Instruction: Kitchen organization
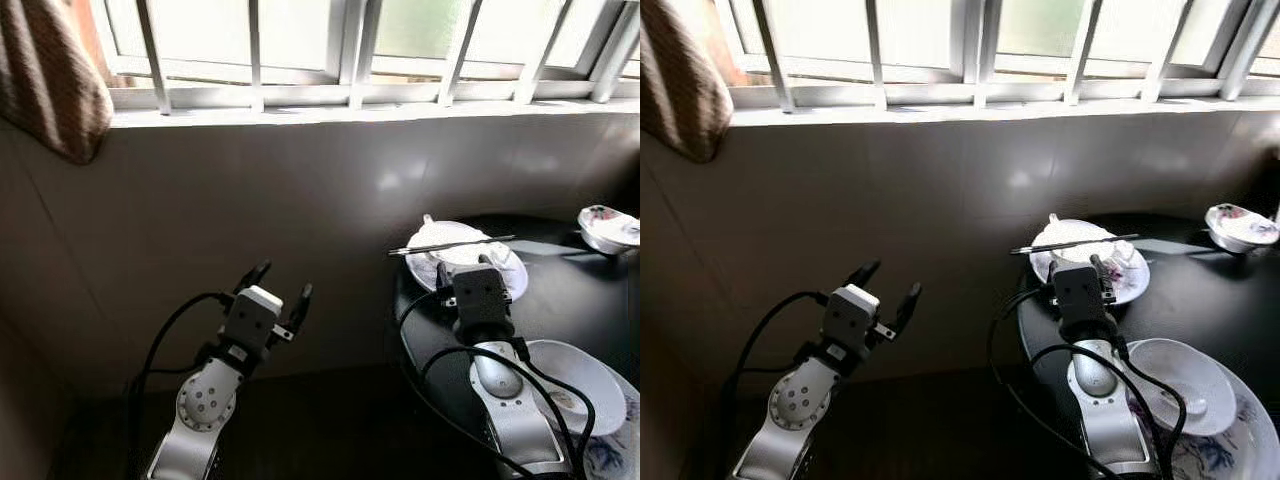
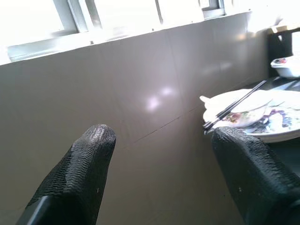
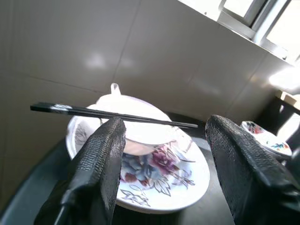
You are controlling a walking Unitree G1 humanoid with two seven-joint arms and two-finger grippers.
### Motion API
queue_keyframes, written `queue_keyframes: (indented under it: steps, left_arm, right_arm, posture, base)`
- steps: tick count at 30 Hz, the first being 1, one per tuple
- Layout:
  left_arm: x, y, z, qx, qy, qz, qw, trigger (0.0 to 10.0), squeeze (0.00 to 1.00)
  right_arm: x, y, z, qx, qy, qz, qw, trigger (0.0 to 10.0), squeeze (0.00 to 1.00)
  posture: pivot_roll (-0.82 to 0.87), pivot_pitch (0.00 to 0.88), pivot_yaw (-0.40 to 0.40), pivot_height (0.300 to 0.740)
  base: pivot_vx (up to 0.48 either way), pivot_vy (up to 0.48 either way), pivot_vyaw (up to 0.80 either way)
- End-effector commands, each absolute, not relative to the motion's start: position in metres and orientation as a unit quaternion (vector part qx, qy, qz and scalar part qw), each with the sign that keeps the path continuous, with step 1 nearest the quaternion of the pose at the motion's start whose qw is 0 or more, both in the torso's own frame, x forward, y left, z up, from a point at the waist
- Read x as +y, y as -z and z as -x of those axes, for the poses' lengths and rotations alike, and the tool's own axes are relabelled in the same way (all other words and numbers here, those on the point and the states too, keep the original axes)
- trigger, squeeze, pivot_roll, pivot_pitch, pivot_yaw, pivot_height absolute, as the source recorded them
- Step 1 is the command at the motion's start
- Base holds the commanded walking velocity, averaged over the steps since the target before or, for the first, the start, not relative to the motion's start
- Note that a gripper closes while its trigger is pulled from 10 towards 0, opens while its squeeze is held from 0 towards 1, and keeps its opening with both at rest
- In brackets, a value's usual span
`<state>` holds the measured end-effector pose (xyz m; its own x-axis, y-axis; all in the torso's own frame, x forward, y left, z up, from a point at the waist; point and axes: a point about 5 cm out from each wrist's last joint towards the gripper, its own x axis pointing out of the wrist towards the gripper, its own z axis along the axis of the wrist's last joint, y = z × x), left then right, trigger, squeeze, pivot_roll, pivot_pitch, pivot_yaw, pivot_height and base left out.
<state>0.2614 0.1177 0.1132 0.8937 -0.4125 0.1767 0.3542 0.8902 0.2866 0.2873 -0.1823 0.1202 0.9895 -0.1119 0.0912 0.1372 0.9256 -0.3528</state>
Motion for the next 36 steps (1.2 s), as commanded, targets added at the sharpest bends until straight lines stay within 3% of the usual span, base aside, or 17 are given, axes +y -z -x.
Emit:
queue_keyframes:
  steps: [1,10,23,26,32,36]
  left_arm:
    - [0.116,-0.115,-0.262,-0.119,0.203,-0.119,0.965,10.0,0.0]
    - [0.116,-0.115,-0.262,-0.118,0.203,-0.113,0.965,10.0,0.0]
    - [0.117,-0.116,-0.262,-0.124,0.201,-0.113,0.965,10.0,0.0]
    - [0.118,-0.115,-0.261,-0.123,0.202,-0.114,0.965,10.0,0.0]
    - [0.117,-0.114,-0.261,-0.121,0.205,-0.115,0.964,10.0,0.0]
    - [0.116,-0.113,-0.261,-0.12,0.206,-0.115,0.964,10.0,0.0]
  right_arm:
    - [-0.184,-0.12,-0.287,-0.028,0.068,0.189,0.979,10.0,0.0]
    - [-0.183,-0.118,-0.288,-0.028,0.064,0.217,0.974,10.0,0.0]
    - [-0.187,-0.11,-0.286,0.003,0.074,0.216,0.974,10.0,0.0]
    - [-0.195,-0.105,-0.284,0.028,0.097,0.209,0.973,10.0,0.0]
    - [-0.195,-0.098,-0.28,0.051,0.07,0.289,0.953,10.0,0.0]
    - [-0.195,-0.088,-0.276,0.088,0.054,0.293,0.951,10.0,0.0]
  posture:
    - [-0.03,0.0,-0.038,0.74]
    - [-0.03,0.0,-0.039,0.74]
    - [-0.03,0.0,-0.041,0.74]
    - [-0.03,0.0,-0.041,0.74]
    - [-0.04,0.0,-0.041,0.74]
    - [-0.04,0.0,-0.043,0.74]
  base:
    - [0.0,0.0,-0.8]
    - [0.0,0.356,-0.22]
    - [0.0,0.0,0.0]
    - [0.0,0.0,-0.8]
    - [0.0,0.0,-0.4]
    - [0.0,0.0,0.0]
